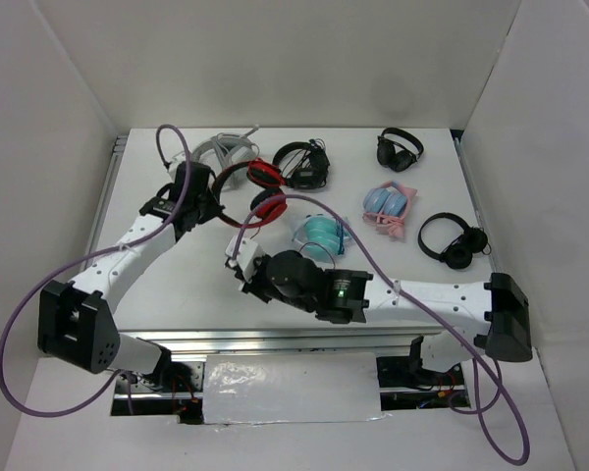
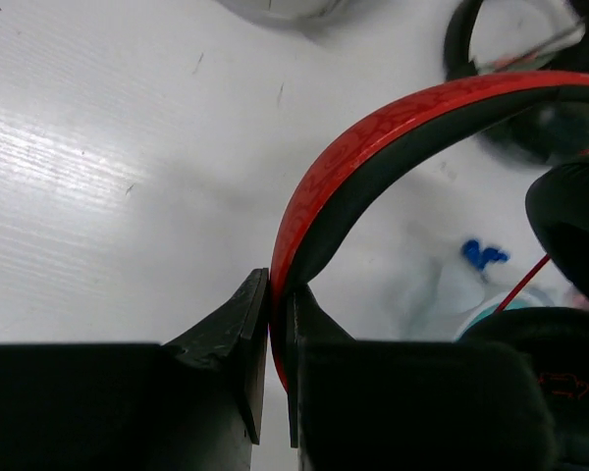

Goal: Wrap the headphones

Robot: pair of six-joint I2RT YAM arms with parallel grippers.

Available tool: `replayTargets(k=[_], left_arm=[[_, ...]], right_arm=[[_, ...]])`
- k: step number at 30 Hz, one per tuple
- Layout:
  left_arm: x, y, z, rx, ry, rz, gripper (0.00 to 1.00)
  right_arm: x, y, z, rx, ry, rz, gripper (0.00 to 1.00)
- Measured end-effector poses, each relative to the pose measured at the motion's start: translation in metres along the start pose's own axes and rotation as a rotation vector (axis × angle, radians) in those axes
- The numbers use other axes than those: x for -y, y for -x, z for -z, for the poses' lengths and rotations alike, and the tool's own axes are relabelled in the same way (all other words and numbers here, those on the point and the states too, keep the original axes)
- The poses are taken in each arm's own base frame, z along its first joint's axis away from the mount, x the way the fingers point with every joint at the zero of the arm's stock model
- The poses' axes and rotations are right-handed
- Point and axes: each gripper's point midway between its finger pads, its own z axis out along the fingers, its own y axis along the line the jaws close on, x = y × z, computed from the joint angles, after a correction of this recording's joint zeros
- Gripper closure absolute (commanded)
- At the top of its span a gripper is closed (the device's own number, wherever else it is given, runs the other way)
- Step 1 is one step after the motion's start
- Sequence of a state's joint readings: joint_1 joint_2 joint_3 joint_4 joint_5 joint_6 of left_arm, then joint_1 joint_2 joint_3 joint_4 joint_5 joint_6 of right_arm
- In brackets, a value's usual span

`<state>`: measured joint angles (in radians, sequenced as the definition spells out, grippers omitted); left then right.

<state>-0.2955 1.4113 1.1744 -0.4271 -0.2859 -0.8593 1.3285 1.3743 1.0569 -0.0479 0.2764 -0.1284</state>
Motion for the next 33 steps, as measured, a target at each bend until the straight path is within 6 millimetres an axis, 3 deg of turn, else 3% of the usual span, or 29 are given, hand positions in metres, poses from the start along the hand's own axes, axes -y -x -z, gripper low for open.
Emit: replayTargets(k=[4, 9, 15, 20, 27, 33], left_arm=[[-0.006, -0.033, 0.003, -0.014, -0.028, -0.176, 1.00], [-0.004, -0.066, 0.023, -0.033, -0.127, -0.387, 1.00], [0.032, -0.097, 0.045, -0.035, -0.325, -0.567, 1.00], [0.041, -0.124, 0.057, -0.050, -0.421, -0.652, 1.00], [0.049, -0.109, 0.075, 0.028, -0.480, -0.617, 1.00], [0.055, -0.102, 0.087, 0.068, -0.531, -0.615, 1.00]], right_arm=[[0.046, 0.022, 0.006, 0.015, -0.113, 0.002, 1.00], [0.112, 0.020, 0.019, -0.035, -0.287, 0.012, 1.00], [0.150, 0.015, 0.028, -0.077, -0.382, 0.040, 1.00], [0.184, 0.002, 0.036, -0.121, -0.457, 0.033, 1.00], [0.226, -0.033, 0.050, -0.181, -0.530, -0.038, 0.97], [0.235, -0.050, 0.053, -0.169, -0.495, -0.109, 0.91]])
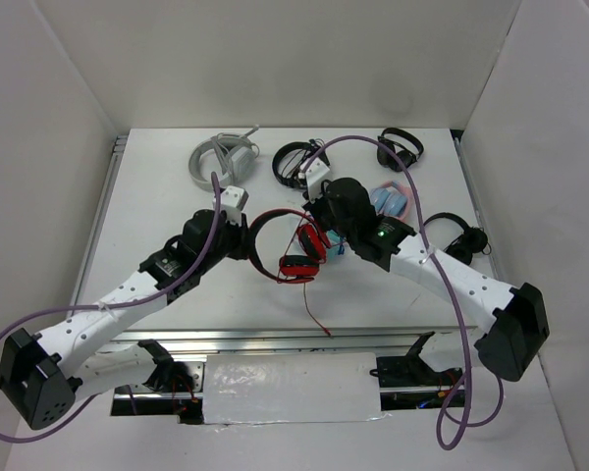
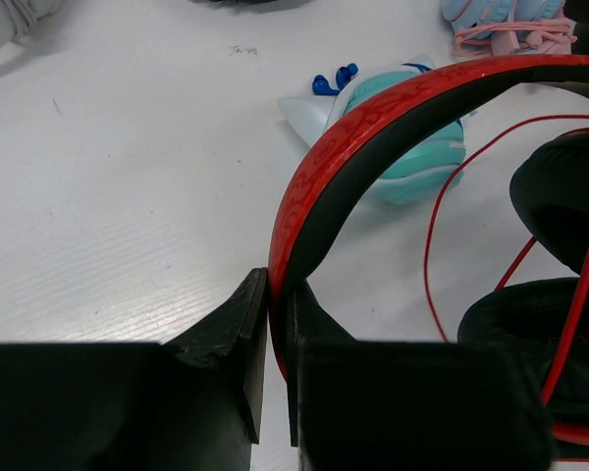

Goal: Wrap the headphones

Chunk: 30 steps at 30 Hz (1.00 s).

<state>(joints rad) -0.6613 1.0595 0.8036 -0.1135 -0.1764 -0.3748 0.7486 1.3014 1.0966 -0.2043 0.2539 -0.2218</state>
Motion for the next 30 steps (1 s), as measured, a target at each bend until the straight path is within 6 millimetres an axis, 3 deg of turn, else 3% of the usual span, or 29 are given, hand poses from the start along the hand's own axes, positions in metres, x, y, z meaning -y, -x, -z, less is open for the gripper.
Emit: replayTargets(k=[7, 13, 21, 30], left_arm=[[-0.001, -0.003, 0.001, -0.009, 0.002, -0.009, 1.00], [0.002, 0.002, 0.005, -0.021, 0.001, -0.014, 1.00], [0.007, 0.036, 0.016, 0.027, 0.011, -0.008, 1.00], [0.002, 0.058, 0.026, 0.060, 0.061, -0.002, 1.00]], right_arm=[[-0.002, -0.004, -0.003, 0.027, 0.046, -0.045, 0.82], [0.005, -0.009, 0.000, 0.064, 0.072, -0.086, 0.67], [0.015, 0.012, 0.008, 0.167, 0.100, -0.113, 0.62], [0.023, 0.013, 0.018, 0.228, 0.081, -0.142, 0.59]])
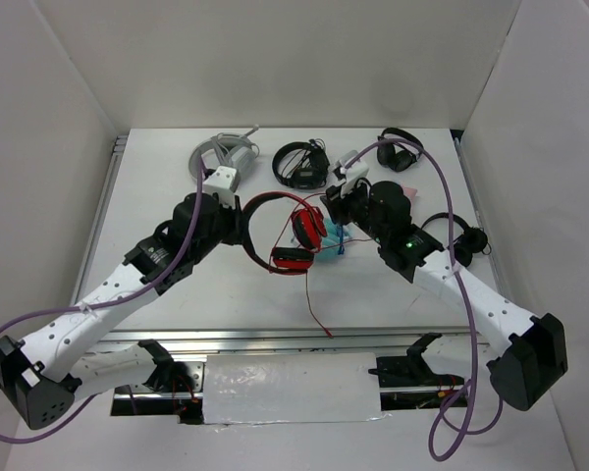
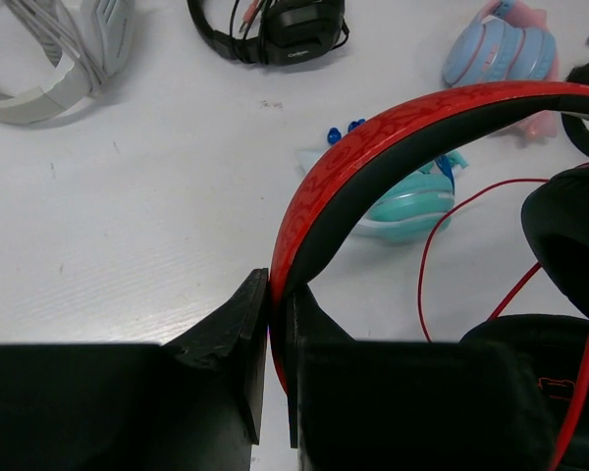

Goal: Wrap the headphones

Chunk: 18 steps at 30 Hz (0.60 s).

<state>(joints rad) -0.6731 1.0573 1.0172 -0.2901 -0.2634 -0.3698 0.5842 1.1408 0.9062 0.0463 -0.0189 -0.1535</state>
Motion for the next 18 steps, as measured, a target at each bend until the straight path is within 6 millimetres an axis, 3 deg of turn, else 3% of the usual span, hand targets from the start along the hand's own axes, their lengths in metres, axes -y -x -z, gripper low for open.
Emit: replayTargets(k=[5, 9, 18], left_arm=[[-0.007, -0.005, 0.005, -0.017, 0.032, -0.005, 1.00], [-0.008, 0.003, 0.015, -0.006, 0.029, -0.002, 1.00], [0.006, 0.071, 0.047, 0.145, -0.023, 0.038, 1.00]], right_arm=[[0.016, 0.016, 0.005, 0.061, -0.046, -0.026, 0.58], [0.022, 0.014, 0.004, 0.069, -0.063, -0.045, 0.58], [0.015, -0.025, -0.028, -0.016, -0.032, -0.105, 0.57]])
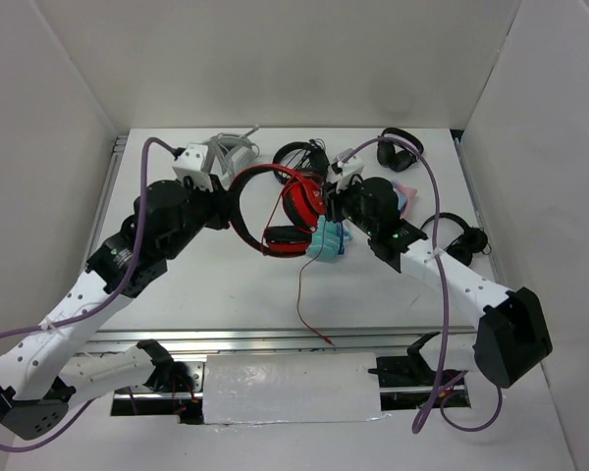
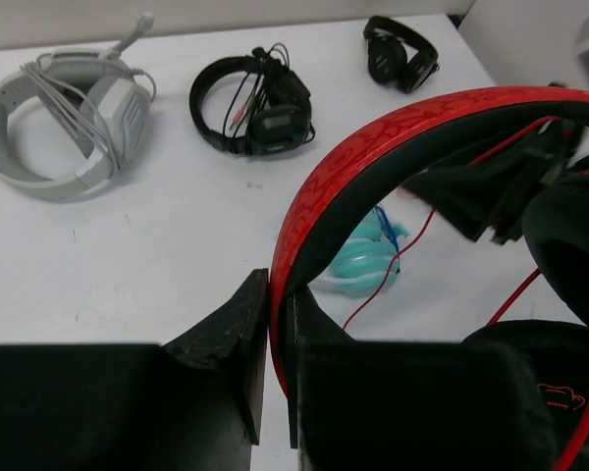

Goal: Wrap the headphones

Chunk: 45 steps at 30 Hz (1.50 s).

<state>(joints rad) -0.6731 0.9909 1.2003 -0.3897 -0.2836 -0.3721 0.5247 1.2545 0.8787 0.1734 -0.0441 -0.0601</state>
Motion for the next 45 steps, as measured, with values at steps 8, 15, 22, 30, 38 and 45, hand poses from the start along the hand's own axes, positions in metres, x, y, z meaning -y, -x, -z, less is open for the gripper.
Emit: replayTargets(k=[8, 15, 22, 30, 38, 45], left_arm=[[0.012, 0.066, 0.027, 0.124, -0.033, 0.033, 1.00], [0.013, 0.107, 0.041, 0.198, -0.014, 0.054, 1.00], [0.000, 0.128, 0.050, 0.239, 0.077, 0.099, 1.00], [-0.022, 0.146, 0.045, 0.292, 0.239, 0.190, 1.00], [-0.034, 0.160, 0.044, 0.341, 0.338, 0.231, 1.00], [-0.044, 0.174, 0.054, 0.399, 0.390, 0.258, 1.00]], right_arm=[[-0.042, -0.015, -0.028, 0.001, 0.154, -0.084, 0.53], [-0.093, -0.044, -0.058, -0.053, 0.280, -0.161, 0.51], [-0.137, -0.056, -0.068, -0.055, 0.374, -0.248, 0.52], [-0.194, -0.090, -0.058, -0.101, 0.489, -0.285, 0.53], [-0.229, -0.137, -0.058, -0.186, 0.569, -0.301, 0.57], [-0.257, -0.163, -0.055, -0.249, 0.643, -0.290, 0.82]])
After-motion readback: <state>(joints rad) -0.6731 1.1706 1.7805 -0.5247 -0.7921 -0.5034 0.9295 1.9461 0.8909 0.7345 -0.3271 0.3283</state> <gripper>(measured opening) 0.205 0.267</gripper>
